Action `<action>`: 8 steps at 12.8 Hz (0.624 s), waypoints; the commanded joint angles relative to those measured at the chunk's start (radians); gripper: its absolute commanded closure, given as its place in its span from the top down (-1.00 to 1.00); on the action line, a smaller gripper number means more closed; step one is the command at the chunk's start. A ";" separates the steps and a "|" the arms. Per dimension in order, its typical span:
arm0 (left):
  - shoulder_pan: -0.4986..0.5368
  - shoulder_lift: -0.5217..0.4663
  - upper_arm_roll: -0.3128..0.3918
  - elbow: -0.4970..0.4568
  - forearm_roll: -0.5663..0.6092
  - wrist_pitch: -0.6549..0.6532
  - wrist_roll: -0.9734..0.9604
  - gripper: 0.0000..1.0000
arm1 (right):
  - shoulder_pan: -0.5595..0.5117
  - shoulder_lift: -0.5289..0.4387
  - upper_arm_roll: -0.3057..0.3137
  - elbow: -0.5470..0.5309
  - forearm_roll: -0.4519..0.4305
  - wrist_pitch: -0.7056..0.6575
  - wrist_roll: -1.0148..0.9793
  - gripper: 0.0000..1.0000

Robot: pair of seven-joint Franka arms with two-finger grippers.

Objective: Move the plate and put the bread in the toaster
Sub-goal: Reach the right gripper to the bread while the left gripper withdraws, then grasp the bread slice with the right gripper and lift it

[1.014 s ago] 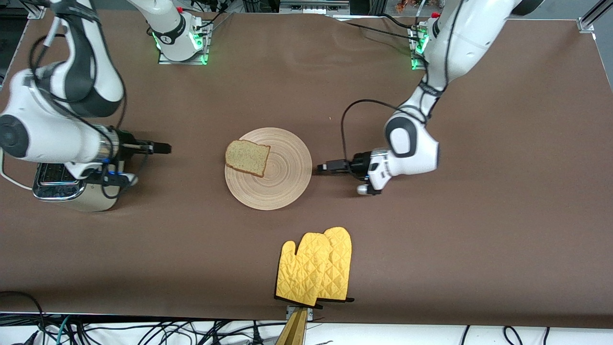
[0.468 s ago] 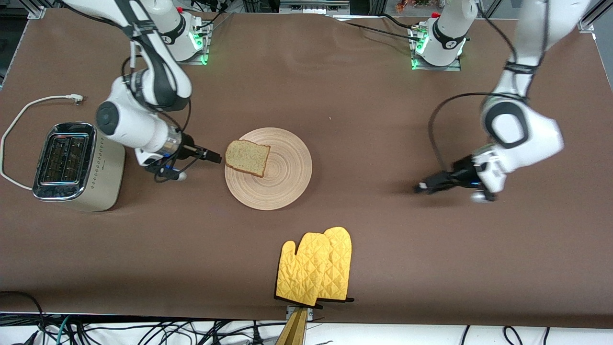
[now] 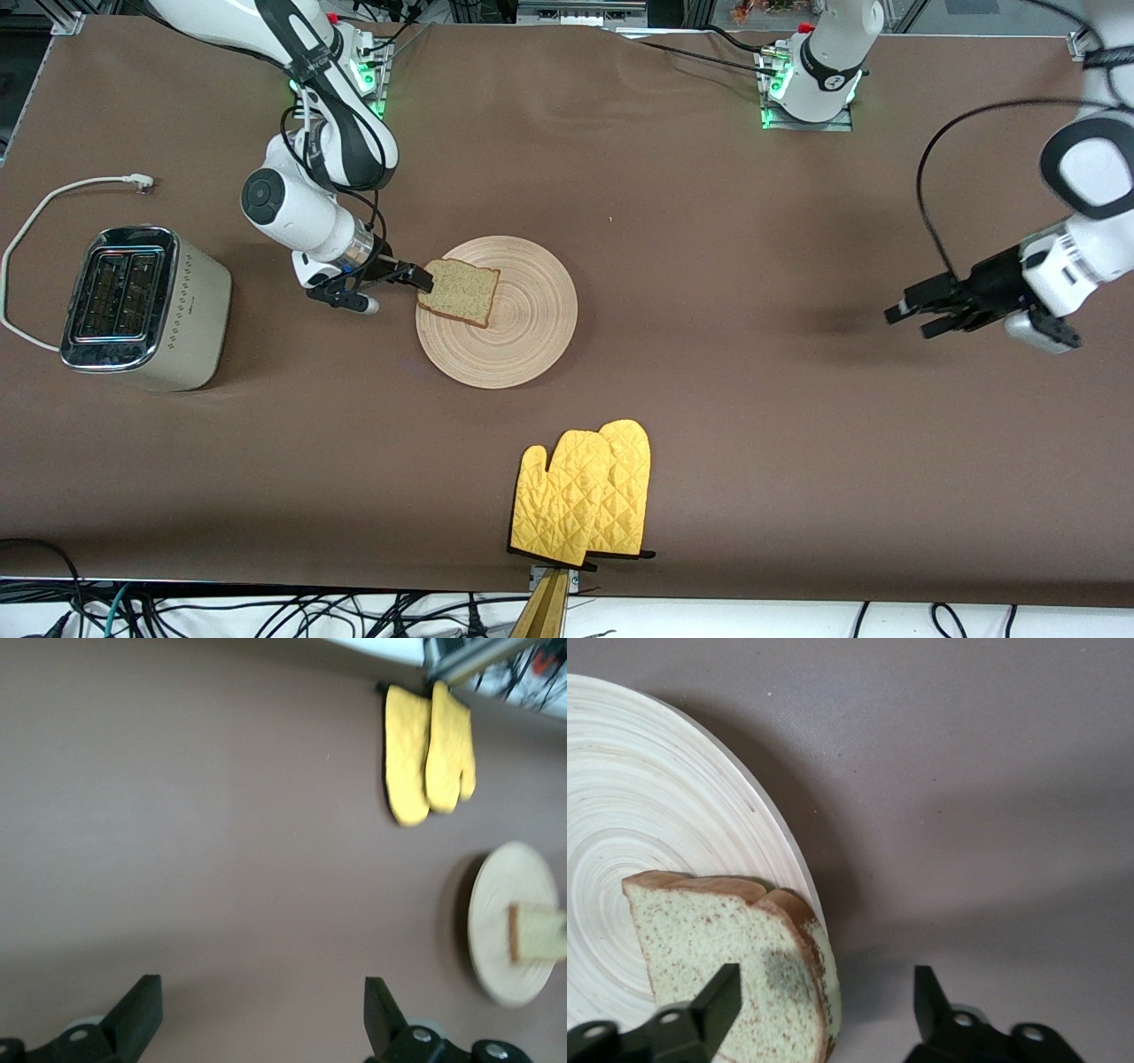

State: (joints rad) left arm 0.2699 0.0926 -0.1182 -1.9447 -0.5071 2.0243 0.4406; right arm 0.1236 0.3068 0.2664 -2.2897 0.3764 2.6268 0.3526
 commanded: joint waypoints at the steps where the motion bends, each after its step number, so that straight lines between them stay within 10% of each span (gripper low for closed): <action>1: -0.012 -0.042 -0.011 0.166 0.250 -0.236 -0.213 1.00 | -0.010 0.012 0.034 -0.013 0.018 0.028 0.000 0.05; 4: -0.070 -0.014 -0.029 0.384 0.445 -0.500 -0.360 1.00 | -0.010 0.009 0.034 -0.005 0.018 0.018 -0.003 -0.97; 8: -0.210 -0.001 -0.022 0.458 0.573 -0.604 -0.568 1.00 | -0.010 -0.026 0.036 0.007 0.016 -0.017 -0.017 -1.00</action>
State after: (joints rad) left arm 0.1158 0.0472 -0.1522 -1.5388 0.0191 1.4582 -0.0455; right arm 0.1229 0.3132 0.2913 -2.2824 0.3778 2.6340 0.3505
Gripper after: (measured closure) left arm 0.000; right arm 0.890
